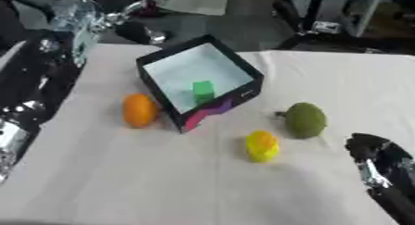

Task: Pick up objects on the table and place them in the box.

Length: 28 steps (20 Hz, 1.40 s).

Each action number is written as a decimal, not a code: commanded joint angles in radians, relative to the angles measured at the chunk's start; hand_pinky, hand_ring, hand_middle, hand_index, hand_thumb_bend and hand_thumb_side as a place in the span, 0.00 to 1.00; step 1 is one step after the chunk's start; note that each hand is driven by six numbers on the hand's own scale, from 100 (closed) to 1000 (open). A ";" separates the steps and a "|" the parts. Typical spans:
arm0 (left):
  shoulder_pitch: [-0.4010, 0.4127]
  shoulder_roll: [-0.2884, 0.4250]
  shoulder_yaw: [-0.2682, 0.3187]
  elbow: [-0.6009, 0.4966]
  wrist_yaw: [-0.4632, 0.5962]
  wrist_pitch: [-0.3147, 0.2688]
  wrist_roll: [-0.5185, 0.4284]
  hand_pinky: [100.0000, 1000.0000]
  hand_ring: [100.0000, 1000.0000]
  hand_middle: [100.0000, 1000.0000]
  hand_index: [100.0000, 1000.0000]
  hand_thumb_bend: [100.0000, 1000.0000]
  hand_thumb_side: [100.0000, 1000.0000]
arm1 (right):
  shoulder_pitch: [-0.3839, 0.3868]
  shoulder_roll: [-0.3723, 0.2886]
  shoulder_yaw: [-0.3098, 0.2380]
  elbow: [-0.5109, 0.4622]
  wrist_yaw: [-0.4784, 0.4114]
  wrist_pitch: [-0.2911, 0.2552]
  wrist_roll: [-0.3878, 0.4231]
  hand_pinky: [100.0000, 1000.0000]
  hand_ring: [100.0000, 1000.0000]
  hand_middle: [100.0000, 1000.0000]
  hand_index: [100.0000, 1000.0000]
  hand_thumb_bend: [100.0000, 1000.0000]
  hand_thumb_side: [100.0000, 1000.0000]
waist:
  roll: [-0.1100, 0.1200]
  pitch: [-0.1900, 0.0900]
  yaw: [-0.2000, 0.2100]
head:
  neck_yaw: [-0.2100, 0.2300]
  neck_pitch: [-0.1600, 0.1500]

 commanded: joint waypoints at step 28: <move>0.169 0.063 -0.213 0.072 0.300 -0.113 -0.610 0.68 0.61 0.66 0.82 0.27 0.61 | -0.008 -0.022 -0.007 -0.009 0.009 -0.002 -0.005 0.75 0.72 0.64 0.74 0.00 0.49 | 0.019 -0.015 0.005 | -0.026 -0.002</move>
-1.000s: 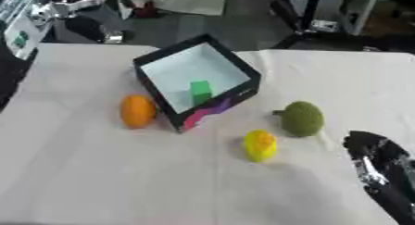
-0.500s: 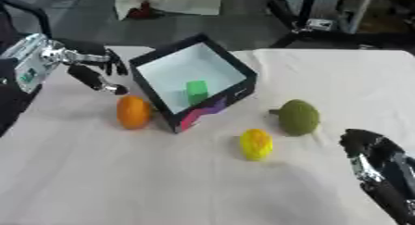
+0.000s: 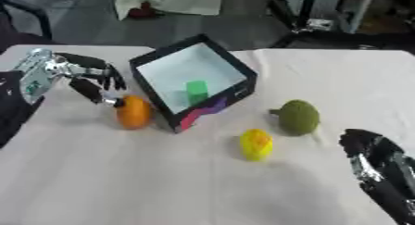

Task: Pick up objects on the table and place them in the box.

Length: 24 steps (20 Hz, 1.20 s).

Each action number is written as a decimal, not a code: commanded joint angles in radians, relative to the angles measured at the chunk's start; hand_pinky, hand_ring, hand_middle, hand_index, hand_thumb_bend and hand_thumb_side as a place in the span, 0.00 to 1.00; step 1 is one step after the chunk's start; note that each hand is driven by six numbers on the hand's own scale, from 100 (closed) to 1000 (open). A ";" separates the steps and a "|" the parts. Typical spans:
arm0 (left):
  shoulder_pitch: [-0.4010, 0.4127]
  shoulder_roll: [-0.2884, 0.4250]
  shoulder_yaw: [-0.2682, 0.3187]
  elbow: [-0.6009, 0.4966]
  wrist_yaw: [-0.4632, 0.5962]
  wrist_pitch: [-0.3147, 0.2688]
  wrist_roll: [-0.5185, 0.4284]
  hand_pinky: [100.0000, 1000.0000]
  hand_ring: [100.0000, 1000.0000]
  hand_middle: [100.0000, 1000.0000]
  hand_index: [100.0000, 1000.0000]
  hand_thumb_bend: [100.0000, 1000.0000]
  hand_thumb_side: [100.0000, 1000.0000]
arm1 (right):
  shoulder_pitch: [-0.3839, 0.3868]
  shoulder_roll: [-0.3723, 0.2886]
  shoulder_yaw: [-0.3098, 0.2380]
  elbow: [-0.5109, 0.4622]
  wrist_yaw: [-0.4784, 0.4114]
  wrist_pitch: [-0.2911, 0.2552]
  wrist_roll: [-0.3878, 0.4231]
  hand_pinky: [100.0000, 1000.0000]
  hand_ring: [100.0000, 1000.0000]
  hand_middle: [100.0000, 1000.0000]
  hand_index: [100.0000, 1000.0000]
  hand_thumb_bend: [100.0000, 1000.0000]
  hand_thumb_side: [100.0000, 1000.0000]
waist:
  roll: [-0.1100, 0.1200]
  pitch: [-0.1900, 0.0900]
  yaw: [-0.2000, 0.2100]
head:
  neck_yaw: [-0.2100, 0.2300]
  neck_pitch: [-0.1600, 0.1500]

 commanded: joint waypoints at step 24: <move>-0.214 -0.107 0.191 -0.088 -0.166 0.069 0.221 0.56 0.40 0.41 0.60 0.01 0.09 | 0.000 -0.013 -0.001 -0.004 -0.001 0.000 0.004 0.75 0.72 0.64 0.74 0.00 0.50 | 0.002 -0.022 0.003 | -0.008 -0.002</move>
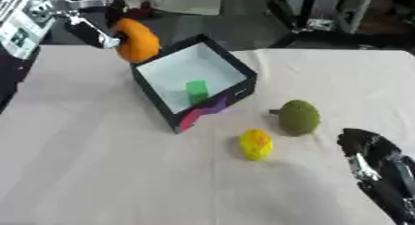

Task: Pick up objects on the table and place them in the box.

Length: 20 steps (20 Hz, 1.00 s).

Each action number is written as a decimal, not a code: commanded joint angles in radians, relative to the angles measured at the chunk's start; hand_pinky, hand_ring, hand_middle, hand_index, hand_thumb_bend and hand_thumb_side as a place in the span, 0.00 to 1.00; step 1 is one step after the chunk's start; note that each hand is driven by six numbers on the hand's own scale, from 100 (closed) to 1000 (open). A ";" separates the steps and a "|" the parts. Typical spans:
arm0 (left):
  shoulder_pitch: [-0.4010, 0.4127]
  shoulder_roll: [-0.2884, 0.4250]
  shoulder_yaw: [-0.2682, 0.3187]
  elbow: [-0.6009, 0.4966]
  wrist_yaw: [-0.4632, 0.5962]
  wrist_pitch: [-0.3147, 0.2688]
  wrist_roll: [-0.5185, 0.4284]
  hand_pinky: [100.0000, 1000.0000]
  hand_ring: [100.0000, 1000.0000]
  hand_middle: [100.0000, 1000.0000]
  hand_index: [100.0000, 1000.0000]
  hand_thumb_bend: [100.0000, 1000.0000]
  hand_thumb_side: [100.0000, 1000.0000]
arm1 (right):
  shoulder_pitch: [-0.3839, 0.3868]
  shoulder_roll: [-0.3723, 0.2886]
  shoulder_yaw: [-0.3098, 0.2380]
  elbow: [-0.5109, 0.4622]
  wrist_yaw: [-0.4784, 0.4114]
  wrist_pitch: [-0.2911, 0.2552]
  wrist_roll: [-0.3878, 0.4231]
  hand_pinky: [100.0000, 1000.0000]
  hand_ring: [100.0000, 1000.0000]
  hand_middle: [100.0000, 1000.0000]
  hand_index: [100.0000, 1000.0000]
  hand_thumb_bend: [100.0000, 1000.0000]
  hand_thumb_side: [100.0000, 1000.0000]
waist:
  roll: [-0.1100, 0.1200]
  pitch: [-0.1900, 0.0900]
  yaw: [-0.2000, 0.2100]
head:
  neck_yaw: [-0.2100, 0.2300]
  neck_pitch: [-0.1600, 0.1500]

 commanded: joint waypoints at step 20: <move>-0.028 -0.239 0.155 0.350 -0.496 0.245 0.609 0.71 0.68 0.78 0.96 0.38 0.89 | -0.009 -0.007 0.003 -0.005 -0.008 -0.003 0.013 0.75 0.72 0.64 0.74 0.00 0.50 | -0.007 -0.021 -0.009 | 0.006 -0.002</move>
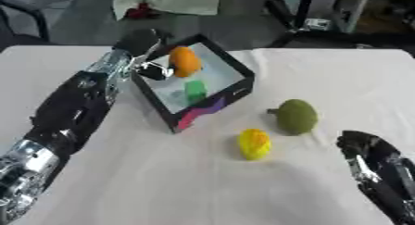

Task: Pick up objects on the table and place them in the box.

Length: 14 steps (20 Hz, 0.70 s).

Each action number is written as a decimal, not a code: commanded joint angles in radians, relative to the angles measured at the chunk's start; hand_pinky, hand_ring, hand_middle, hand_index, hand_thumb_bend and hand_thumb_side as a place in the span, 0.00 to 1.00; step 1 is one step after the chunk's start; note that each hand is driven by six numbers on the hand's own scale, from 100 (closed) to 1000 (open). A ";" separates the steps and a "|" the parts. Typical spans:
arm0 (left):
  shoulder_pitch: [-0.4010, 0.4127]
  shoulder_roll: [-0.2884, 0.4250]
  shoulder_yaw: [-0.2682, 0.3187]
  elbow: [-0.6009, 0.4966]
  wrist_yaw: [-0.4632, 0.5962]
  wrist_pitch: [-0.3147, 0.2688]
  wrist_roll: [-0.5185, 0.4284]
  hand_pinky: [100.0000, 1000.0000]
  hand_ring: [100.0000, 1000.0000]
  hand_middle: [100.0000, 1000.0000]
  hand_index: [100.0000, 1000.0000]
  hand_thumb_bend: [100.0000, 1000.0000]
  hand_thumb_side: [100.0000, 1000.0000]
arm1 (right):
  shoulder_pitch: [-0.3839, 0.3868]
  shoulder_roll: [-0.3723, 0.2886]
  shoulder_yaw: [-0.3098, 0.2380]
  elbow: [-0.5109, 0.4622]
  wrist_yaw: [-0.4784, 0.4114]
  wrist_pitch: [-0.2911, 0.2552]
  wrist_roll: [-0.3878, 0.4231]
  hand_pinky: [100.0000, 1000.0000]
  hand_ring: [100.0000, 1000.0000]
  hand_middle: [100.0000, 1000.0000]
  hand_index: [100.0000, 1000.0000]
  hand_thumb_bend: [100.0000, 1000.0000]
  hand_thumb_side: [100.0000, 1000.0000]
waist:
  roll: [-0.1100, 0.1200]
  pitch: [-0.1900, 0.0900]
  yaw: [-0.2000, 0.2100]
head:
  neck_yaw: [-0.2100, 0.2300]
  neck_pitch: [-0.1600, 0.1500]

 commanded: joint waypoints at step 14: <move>0.315 0.331 0.010 -0.851 0.910 -0.072 0.058 0.62 0.56 0.60 0.83 0.10 0.73 | -0.003 -0.218 -0.014 -0.078 -0.005 -0.066 -0.028 0.75 0.72 0.65 0.75 0.00 0.37 | -0.012 -0.016 0.043 | -0.013 -0.002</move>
